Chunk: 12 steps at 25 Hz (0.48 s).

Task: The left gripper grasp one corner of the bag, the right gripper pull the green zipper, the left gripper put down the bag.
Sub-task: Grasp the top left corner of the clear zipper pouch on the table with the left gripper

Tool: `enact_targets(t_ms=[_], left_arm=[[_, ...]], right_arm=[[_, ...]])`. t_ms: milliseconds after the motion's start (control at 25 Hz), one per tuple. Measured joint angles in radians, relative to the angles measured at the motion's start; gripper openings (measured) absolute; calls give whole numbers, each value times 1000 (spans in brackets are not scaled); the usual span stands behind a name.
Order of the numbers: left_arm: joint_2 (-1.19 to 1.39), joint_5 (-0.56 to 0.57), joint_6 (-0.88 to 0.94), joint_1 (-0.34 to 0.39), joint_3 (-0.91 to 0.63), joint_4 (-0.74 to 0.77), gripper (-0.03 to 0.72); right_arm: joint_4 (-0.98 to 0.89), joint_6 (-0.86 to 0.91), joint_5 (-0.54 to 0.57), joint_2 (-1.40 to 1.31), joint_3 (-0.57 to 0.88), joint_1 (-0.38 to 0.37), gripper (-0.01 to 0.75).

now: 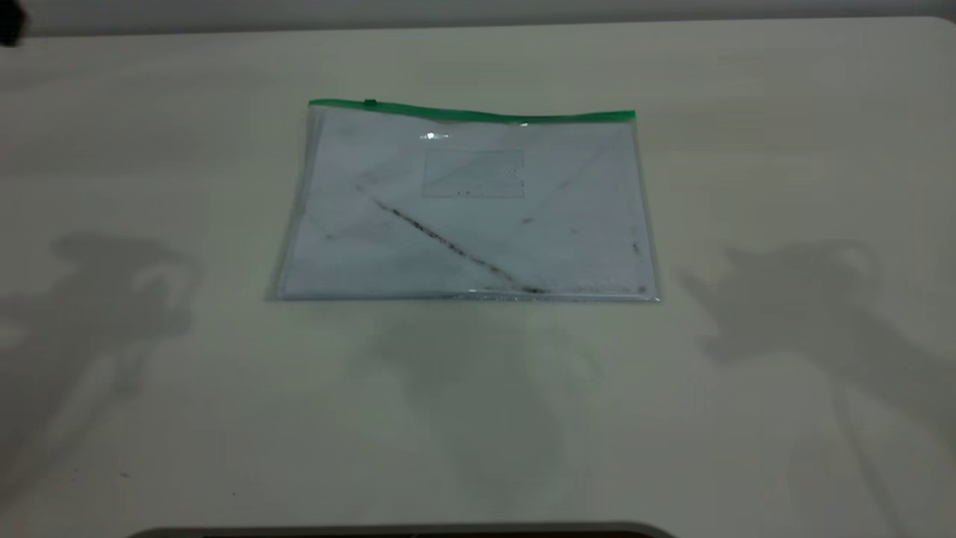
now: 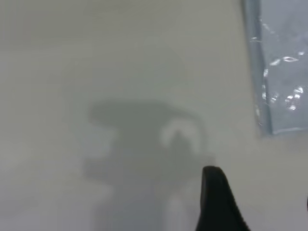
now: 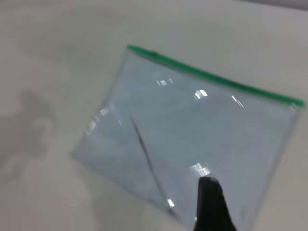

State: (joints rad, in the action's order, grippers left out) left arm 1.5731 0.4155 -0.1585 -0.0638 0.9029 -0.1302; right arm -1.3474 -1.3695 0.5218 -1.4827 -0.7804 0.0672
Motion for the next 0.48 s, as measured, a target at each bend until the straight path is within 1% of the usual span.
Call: enact_targets(t_ms=[120,200,360,480], left_arm=[[155,-10,-8,3,106,0,497],[237,-9,-23,8,183,0,497],[409,17,-67,29,355,-24,497],[535,24,-137,48,466,-98,497]], right_arm=[[-141,-133,37,-99,-53,0,524],[-187,-169,54,-149,-82,0,524],[-207,-187,69,-218,-117,0,524],[-210,-188,70,-245,-121,0,524]])
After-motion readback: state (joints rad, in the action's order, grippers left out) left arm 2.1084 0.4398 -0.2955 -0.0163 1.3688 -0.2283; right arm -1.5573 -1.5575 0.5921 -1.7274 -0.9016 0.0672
